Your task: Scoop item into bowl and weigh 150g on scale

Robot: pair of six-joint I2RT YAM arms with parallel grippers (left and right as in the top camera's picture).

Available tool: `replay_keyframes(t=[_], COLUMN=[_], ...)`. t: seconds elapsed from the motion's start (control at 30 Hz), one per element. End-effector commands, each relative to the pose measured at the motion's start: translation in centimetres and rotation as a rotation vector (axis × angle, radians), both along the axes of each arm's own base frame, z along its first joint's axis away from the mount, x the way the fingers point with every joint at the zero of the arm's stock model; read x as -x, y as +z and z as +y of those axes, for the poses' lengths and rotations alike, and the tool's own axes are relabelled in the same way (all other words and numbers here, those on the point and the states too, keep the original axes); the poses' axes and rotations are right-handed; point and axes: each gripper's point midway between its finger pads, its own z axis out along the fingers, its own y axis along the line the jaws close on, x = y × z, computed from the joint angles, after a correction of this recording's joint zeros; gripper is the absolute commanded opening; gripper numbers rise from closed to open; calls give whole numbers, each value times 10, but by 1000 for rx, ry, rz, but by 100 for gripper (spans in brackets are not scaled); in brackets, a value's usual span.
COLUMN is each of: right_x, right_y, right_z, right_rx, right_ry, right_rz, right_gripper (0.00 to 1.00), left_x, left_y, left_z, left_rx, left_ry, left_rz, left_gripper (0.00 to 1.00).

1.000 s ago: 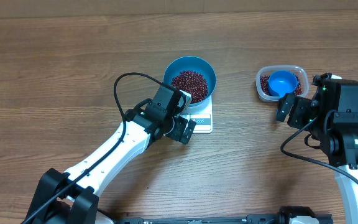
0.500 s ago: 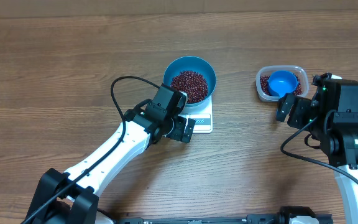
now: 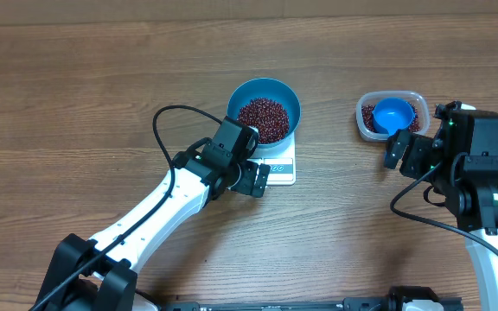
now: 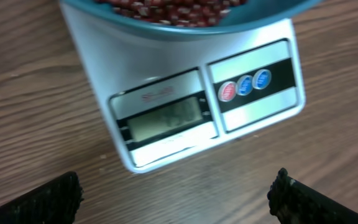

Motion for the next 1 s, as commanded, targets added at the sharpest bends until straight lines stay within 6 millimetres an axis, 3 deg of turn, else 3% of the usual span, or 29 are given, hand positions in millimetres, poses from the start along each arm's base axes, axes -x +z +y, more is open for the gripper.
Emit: replay_keyframes(t=[0.0, 0.17, 0.3, 0.5, 0.73, 0.97], right_x=[-3, -3, -3, -3, -3, -3], right_y=[13, 13, 13, 14, 13, 13], right_z=[-2, -2, -2, -2, -2, -2], right_rx=[13, 13, 13, 13, 13, 13], right_ry=[-1, -1, -1, -1, -1, -1], right_rz=[-40, -40, -40, -41, -40, -40], right_gripper=[100, 100, 100, 100, 100, 100], left_x=[-9, -5, 12, 38, 47, 44], left_y=[8, 21, 23, 17, 22, 50], left_z=[19, 31, 42, 68, 104, 145], left_rx=[-86, -154, -175, -134, 11, 125], left_ry=[28, -75, -140, -104, 134, 377], left_rz=[-76, -157, -188, -214, -278, -460], left_gripper=[100, 100, 99, 100, 99, 100])
